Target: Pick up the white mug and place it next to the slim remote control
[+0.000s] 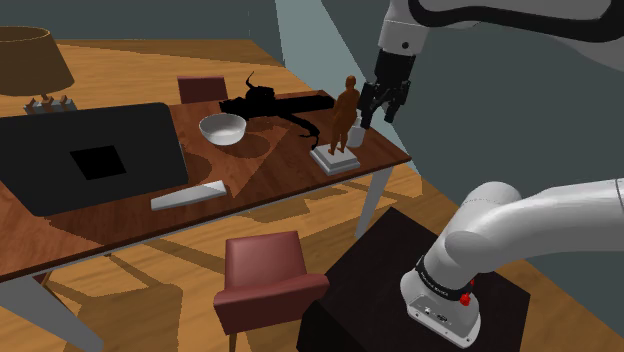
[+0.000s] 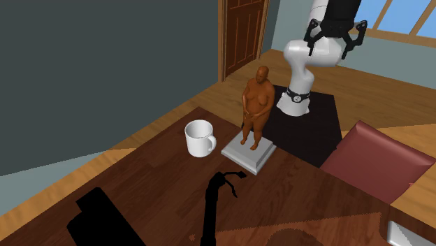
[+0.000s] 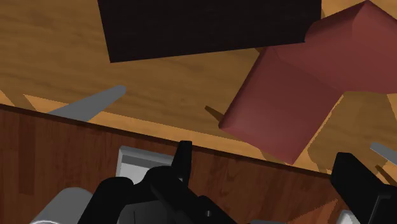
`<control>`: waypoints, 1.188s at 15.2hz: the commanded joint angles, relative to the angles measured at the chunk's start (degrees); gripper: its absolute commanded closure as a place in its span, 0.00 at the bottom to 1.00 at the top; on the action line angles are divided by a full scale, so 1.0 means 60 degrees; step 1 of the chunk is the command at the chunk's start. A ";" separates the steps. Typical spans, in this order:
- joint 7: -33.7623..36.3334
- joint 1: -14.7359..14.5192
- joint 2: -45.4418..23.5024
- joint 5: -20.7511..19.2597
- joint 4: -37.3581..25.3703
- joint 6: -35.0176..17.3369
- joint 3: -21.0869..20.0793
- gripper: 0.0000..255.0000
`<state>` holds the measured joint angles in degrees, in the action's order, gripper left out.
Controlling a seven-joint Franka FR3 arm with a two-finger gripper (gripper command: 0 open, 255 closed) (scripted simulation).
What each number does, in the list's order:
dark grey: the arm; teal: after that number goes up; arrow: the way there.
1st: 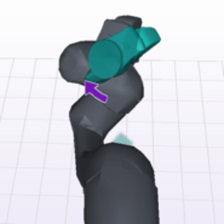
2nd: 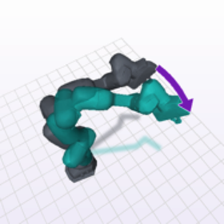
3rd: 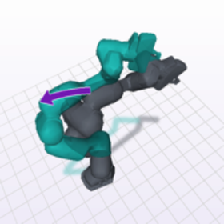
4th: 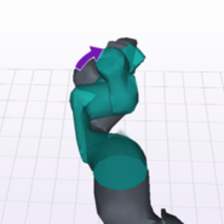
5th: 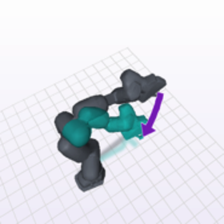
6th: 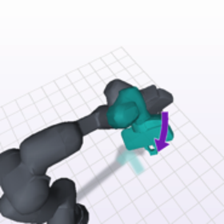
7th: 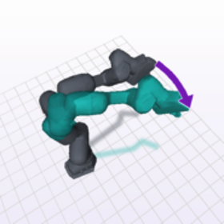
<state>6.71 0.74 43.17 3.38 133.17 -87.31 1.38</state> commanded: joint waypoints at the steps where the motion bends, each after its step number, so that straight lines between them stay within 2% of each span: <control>1: 0.0000 0.0000 0.0000 0.0000 0.0000 0.0000 0.0000 0.00; 10: -0.1786 0.0426 -0.1790 -0.0956 -0.0104 -0.1705 0.1391 0.00; 18: -0.3347 0.0662 -0.4000 -0.1220 -0.1016 -0.3083 0.2550 0.00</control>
<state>-12.18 4.61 21.00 -3.94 127.98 -104.79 15.88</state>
